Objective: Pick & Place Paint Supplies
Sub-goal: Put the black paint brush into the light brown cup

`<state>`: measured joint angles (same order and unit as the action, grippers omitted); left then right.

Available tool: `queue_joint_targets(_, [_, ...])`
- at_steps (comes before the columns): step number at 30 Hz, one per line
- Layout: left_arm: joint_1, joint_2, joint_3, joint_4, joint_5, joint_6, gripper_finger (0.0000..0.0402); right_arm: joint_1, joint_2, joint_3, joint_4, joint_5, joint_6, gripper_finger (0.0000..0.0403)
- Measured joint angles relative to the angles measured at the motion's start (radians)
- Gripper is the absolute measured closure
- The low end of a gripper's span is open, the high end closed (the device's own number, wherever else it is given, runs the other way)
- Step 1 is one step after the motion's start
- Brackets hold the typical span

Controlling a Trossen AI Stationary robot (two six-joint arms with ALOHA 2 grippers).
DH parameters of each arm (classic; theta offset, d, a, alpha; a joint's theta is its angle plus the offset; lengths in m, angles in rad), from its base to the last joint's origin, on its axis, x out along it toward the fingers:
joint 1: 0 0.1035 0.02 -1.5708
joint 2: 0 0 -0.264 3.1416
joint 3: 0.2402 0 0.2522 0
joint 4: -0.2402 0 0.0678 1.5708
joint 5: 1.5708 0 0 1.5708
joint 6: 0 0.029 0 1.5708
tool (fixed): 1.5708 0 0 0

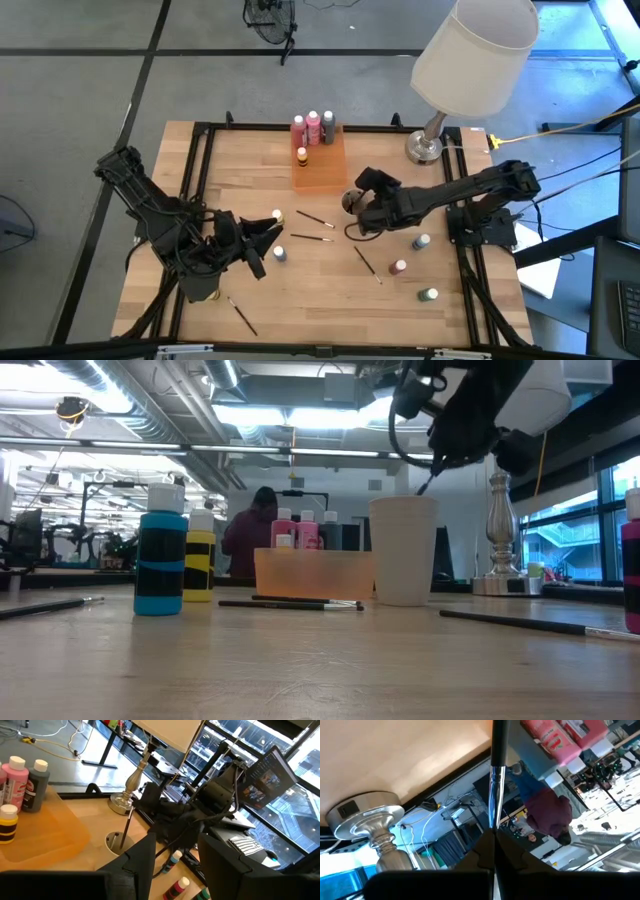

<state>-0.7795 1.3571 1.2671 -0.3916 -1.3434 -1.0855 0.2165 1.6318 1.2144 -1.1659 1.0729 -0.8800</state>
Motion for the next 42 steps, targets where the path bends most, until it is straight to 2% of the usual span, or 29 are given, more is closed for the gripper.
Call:
queue_joint_targets(28, [-0.035, 0.000, 0.000, 0.000, 0.008, 0.033, 0.0258, 0.001, 0.024, 0.000, 0.022, -0.005, -0.018, 0.0403])
queue_joint_targets(42, [-0.045, 0.000, 0.000, 0.000, 0.000, 0.059, 0.0258, 0.001, 0.024, 0.000, 0.023, -0.051, -0.010, 0.0403])
